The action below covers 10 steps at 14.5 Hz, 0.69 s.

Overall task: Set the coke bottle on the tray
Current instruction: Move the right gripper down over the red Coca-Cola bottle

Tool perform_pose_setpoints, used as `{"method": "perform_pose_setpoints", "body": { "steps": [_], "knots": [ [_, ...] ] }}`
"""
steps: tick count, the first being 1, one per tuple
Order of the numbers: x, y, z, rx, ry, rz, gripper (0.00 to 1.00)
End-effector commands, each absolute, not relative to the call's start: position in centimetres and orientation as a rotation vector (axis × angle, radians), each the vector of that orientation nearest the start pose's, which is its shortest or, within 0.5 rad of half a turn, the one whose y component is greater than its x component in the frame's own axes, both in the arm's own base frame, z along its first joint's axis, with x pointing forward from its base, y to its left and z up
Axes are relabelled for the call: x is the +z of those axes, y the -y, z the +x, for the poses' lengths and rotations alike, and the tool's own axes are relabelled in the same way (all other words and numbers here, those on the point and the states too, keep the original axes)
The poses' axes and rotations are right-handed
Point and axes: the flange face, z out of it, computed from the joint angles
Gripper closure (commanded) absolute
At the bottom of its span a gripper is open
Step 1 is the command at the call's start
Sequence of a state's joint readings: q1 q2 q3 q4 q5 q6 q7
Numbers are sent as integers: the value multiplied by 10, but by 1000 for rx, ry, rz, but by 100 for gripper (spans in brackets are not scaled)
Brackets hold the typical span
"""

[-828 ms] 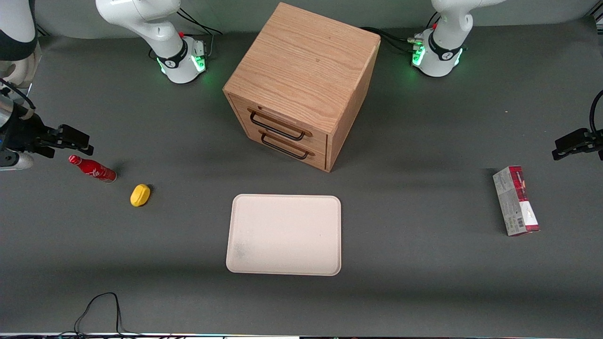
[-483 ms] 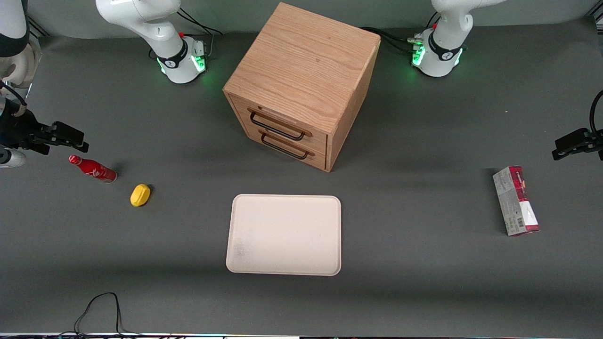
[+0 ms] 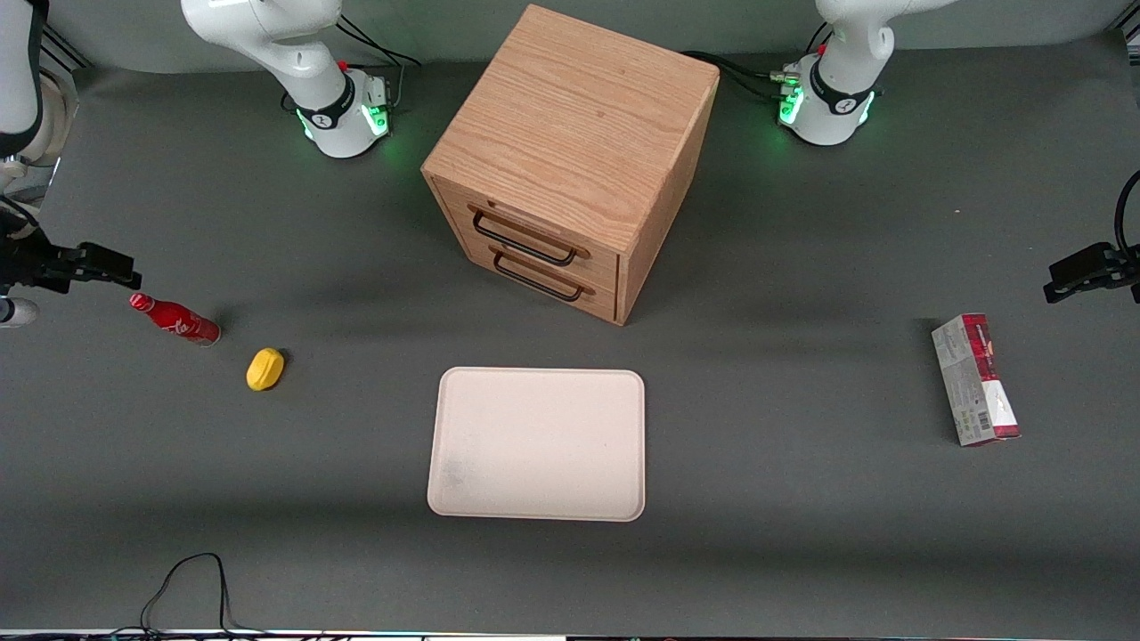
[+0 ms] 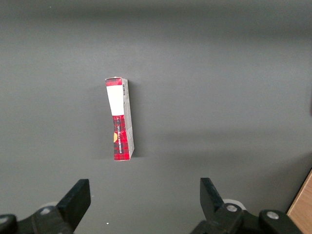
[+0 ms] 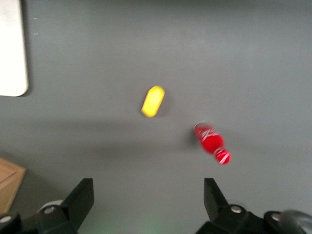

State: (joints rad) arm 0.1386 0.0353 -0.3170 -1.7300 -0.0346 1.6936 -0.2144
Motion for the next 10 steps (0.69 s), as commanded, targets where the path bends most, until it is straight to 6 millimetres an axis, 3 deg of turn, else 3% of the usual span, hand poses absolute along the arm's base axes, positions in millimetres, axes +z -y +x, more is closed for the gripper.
{"method": "perform_pose_setpoints", "body": {
  "steps": [1,4,8,10],
  "knots": [
    [493,137,514,-1,183,-3153,0],
    [439,180,487,-95,219,-3150,0],
    [379,207,457,-206,269,-3169,0],
    [358,207,451,-247,269,-3187,0]
  ]
}}
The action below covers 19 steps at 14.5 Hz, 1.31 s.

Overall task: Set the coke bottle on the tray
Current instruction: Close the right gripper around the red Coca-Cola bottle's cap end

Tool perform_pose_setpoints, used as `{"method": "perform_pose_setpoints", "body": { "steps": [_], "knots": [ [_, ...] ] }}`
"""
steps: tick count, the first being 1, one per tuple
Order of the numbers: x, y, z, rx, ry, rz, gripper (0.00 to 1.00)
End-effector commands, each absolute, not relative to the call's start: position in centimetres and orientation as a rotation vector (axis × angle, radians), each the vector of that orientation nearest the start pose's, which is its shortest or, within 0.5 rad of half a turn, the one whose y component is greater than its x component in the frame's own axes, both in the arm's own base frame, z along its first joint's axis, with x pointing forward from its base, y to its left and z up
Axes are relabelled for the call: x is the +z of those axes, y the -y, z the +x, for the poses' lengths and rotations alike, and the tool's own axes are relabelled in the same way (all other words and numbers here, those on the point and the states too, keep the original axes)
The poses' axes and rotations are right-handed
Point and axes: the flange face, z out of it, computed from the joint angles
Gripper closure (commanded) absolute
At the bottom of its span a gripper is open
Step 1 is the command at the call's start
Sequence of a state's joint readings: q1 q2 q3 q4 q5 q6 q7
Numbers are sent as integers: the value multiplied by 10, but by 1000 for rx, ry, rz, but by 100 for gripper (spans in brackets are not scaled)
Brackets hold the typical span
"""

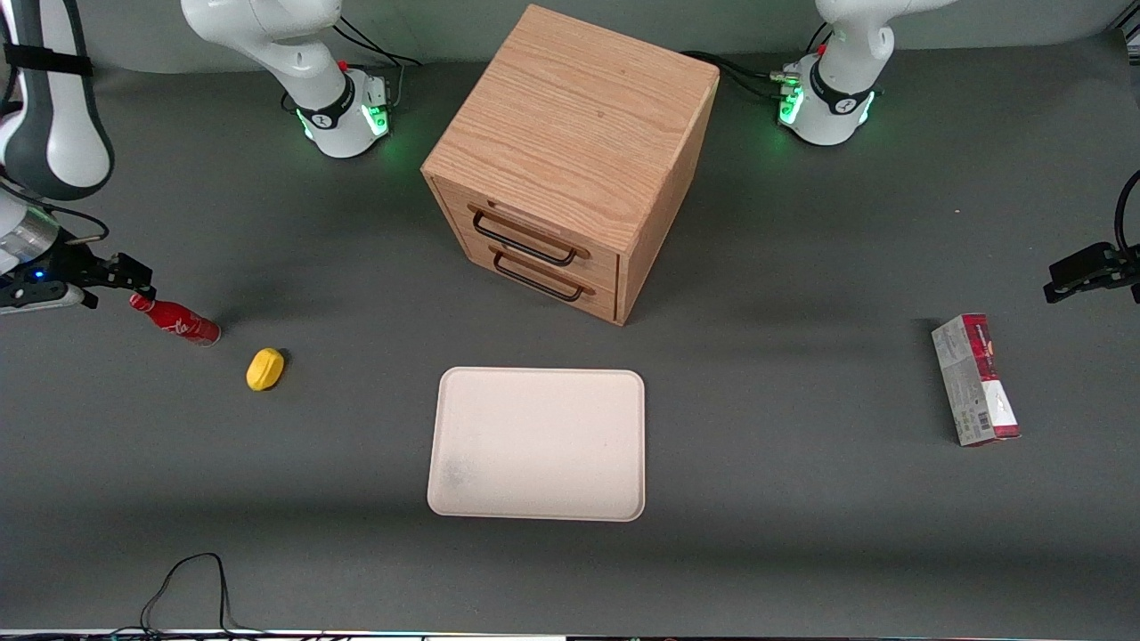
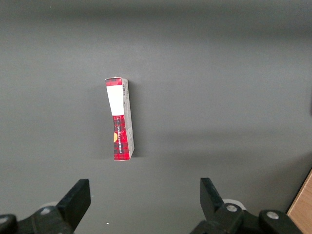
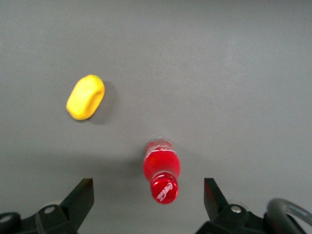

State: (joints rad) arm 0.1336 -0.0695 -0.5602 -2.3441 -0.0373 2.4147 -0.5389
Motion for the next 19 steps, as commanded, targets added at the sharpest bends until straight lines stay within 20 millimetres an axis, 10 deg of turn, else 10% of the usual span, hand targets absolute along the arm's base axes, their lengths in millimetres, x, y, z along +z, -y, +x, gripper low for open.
{"method": "perform_pose_setpoints", "body": {
  "steps": [1,13,19],
  "knots": [
    [352,207,452,-237,276,-3191,0],
    [312,228,449,-221,287,-3151,2],
    [307,231,451,-186,301,-3154,100]
  ]
}}
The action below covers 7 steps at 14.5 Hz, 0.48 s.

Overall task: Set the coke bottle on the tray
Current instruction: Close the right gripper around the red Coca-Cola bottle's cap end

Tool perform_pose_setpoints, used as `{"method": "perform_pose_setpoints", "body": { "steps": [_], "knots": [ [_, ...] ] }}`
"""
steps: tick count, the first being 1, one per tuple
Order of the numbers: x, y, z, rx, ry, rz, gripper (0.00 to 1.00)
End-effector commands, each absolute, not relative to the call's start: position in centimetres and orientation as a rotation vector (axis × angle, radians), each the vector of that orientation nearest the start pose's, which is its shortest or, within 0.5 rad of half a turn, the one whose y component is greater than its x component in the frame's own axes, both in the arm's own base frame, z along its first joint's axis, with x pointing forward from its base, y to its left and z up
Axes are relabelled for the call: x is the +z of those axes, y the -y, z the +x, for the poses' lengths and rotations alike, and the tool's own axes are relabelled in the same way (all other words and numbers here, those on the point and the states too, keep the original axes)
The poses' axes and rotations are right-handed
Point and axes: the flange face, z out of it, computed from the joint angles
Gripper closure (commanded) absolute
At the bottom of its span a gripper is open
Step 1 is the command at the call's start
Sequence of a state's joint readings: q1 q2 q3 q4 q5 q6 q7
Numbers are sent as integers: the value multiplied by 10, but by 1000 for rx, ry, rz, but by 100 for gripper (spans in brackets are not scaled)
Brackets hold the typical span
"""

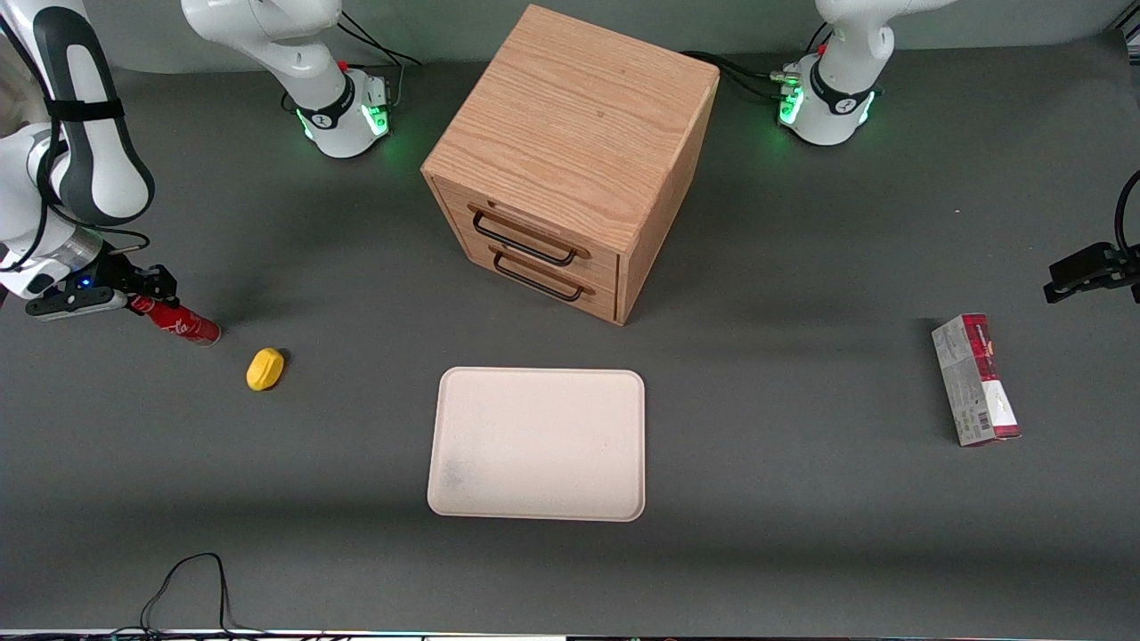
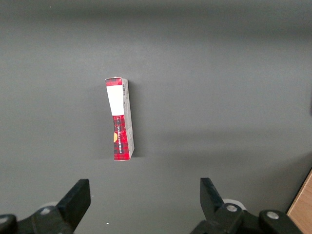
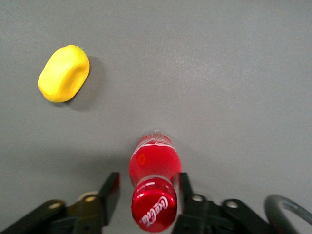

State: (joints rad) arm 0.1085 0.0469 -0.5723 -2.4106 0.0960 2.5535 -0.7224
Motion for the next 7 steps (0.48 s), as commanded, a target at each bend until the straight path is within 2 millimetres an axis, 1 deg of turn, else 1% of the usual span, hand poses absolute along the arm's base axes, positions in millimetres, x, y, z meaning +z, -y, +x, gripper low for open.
{"method": "perform_pose_setpoints", "body": {
  "steps": [1,4,5,6,7],
  "knots": [
    [309,231,454,-193,293,-3157,100],
    [328,229,470,-212,279,-3155,100],
    [339,227,479,-202,249,-3146,100],
    [355,224,491,-186,212,-3135,100],
    [374,213,507,-169,179,-3125,100]
  ]
}}
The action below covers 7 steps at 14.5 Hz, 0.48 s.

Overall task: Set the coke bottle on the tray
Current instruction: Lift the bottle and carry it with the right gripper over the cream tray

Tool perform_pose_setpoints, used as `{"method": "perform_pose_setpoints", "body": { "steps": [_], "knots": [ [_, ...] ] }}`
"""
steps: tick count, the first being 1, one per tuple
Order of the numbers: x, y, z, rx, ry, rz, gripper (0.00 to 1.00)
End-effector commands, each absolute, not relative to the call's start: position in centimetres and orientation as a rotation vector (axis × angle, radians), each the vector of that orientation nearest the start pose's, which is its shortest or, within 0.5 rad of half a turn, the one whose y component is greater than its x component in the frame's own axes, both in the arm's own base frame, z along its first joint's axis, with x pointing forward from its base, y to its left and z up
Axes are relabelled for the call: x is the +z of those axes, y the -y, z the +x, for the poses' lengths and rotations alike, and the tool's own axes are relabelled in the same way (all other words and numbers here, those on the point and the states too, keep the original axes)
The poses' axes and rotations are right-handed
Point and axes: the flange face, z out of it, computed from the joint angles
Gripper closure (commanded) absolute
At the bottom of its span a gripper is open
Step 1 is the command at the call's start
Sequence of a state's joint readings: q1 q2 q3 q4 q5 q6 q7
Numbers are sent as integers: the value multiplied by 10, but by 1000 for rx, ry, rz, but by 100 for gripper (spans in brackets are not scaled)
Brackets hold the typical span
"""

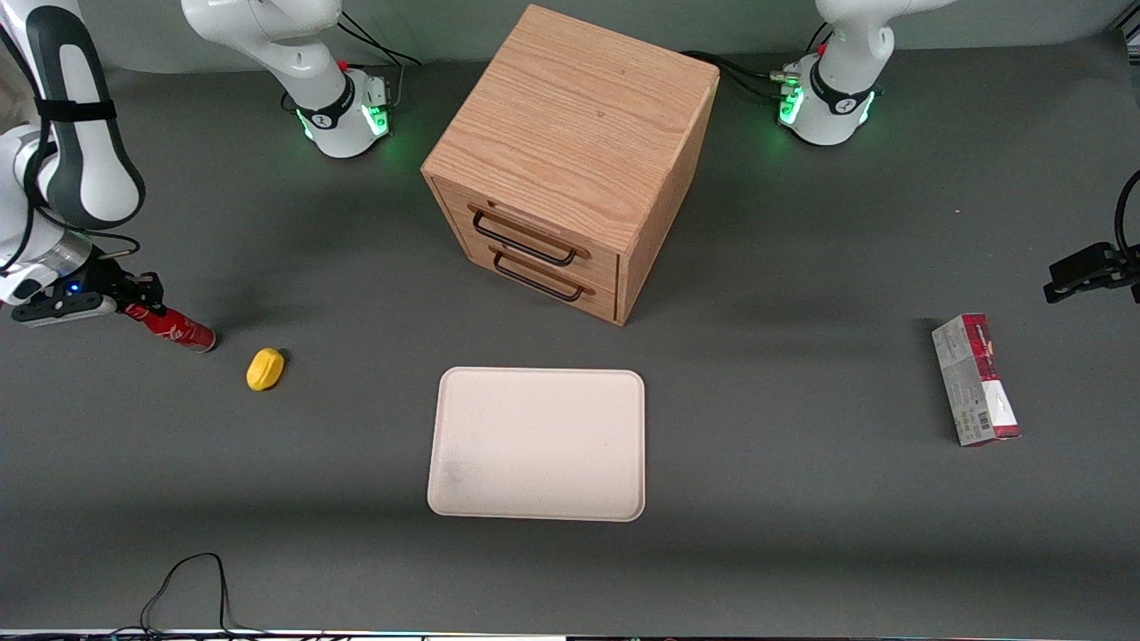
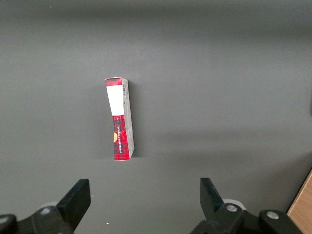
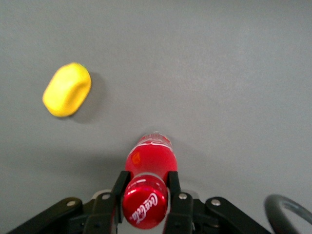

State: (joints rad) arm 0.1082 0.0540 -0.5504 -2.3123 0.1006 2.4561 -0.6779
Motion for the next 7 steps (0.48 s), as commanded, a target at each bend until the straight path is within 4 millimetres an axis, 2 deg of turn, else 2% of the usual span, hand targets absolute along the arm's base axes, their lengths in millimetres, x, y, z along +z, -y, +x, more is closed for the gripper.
{"method": "perform_pose_setpoints", "body": {
  "steps": [1,5,7],
  "knots": [
    [396,201,525,-149,130,-3118,100],
    [479,152,585,-63,-12,-3136,100],
    [511,112,616,-50,-84,-3154,100]
  ]
}}
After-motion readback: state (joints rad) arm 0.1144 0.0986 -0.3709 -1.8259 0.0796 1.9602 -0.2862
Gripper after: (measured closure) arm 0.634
